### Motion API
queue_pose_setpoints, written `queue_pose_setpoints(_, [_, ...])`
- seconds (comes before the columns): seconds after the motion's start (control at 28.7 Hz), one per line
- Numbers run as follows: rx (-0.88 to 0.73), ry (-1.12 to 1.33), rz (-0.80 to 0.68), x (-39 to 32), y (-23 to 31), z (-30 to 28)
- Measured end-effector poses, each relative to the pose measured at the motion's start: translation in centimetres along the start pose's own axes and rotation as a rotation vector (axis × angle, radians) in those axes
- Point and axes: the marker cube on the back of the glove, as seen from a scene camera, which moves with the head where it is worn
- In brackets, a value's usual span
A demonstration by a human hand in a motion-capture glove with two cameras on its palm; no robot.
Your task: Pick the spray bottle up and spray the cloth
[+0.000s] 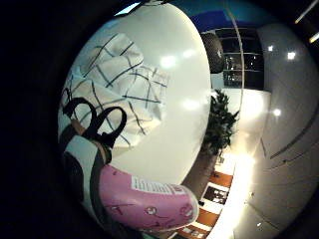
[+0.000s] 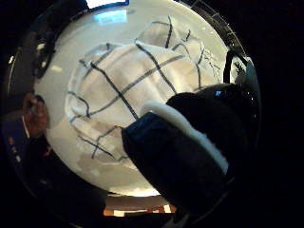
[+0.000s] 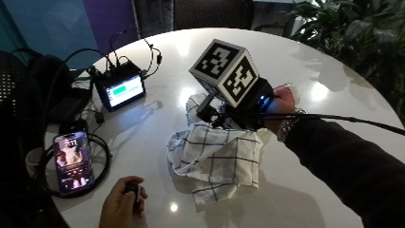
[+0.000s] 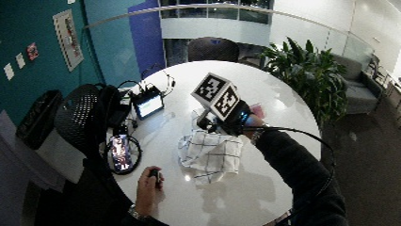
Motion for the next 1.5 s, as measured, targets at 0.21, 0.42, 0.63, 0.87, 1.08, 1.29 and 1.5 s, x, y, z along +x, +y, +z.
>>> queue_pose_setpoints(0.21, [0.042, -0.018, 0.026, 1.2, -0.1, -1.9])
queue_pose_setpoints(0.42, [0.107, -0.069, 0.057, 2.4, -0.1, -4.1])
queue_pose_setpoints(0.63, [0.295, -0.53, 0.082, 2.7, -0.7, -7.1])
queue_pose_setpoints(0.87, [0.489, -1.241, 0.02, -1.2, -2.9, -9.4])
queue_pose_setpoints(1.08, [0.738, -1.59, 0.047, -6.4, -5.9, -9.2])
queue_pose_setpoints(1.29, [0.912, -1.75, 0.119, -9.6, -7.2, -8.8])
queue_pose_setpoints(1.5, [0.929, -1.789, 0.209, -11.3, -7.8, -6.3])
